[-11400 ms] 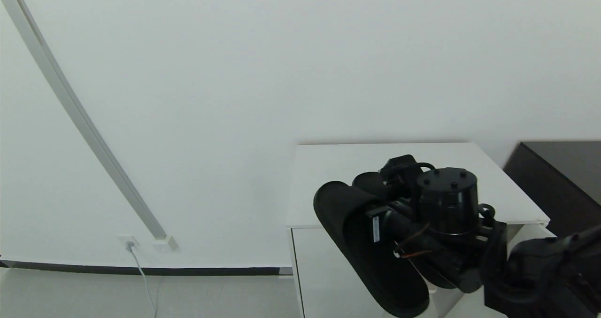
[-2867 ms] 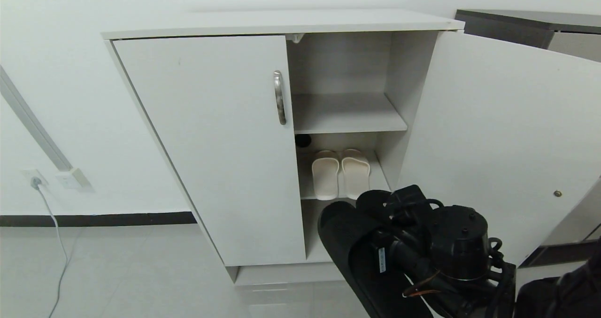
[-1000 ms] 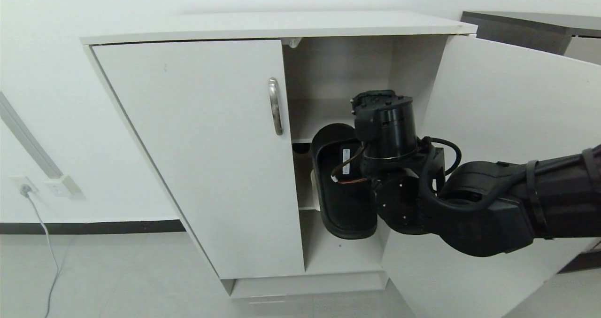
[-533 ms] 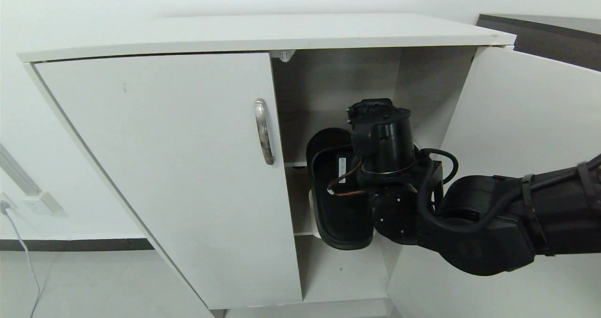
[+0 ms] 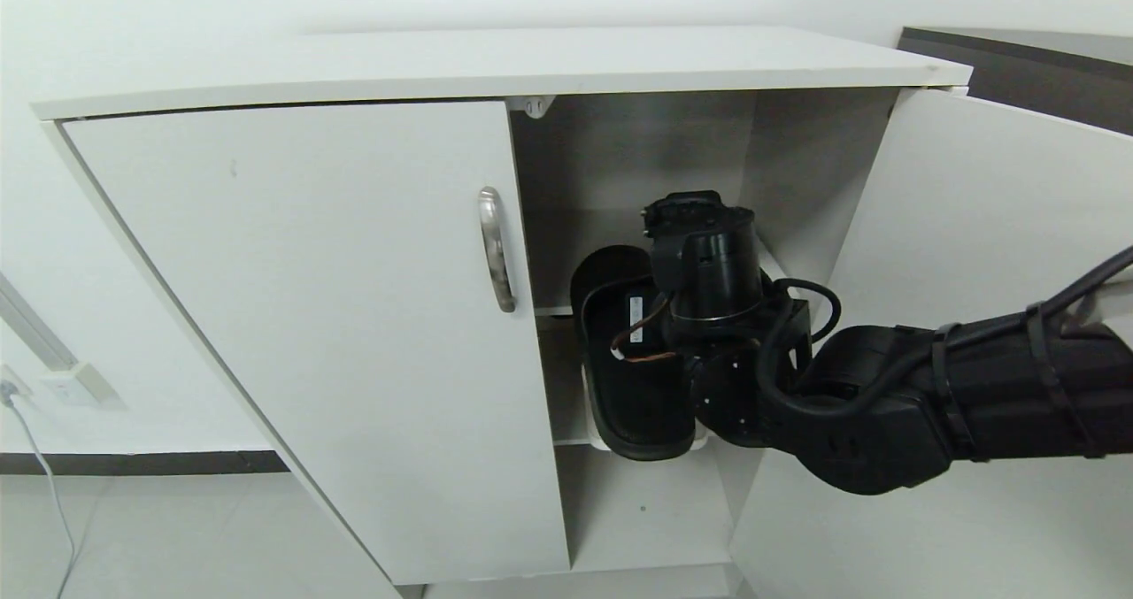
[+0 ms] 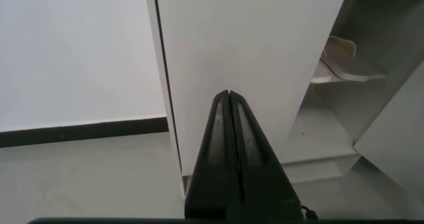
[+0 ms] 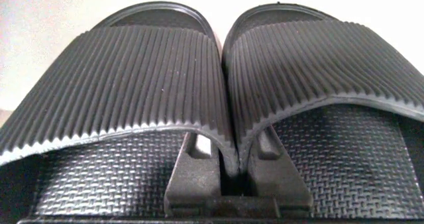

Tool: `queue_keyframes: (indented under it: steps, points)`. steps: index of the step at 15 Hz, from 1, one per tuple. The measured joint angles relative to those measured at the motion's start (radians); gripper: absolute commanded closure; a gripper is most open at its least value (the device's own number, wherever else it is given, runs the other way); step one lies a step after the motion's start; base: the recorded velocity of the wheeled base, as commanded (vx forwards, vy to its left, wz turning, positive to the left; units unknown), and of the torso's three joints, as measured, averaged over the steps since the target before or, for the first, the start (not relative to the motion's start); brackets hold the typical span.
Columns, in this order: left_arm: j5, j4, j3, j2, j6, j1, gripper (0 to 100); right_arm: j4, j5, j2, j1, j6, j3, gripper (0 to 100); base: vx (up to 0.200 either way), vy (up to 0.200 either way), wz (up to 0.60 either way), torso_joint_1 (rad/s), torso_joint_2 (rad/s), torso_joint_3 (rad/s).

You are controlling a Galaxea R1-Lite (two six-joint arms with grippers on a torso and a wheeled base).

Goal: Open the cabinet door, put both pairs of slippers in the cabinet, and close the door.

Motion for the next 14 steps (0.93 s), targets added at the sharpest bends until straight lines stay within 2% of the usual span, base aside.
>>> queue_keyframes:
  steps: [5,9,14]
  points:
    - [0.000,0.000,0.000,0.000,-0.001,0.000,100,0.145,0.059,0.080,-0.063,-0.011,-0.229,100,0.000,0.000,0.00,0.000,0.00,0.000]
    - [0.001,0.000,0.000,0.000,-0.003,0.000,100,0.270,0.067,0.155,-0.099,-0.010,-0.433,100,0.000,0.000,0.00,0.000,0.00,0.000]
    - [0.003,0.000,0.000,0.000,-0.004,0.000,100,0.359,0.066,0.238,-0.123,-0.007,-0.610,100,0.000,0.000,0.00,0.000,0.00,0.000]
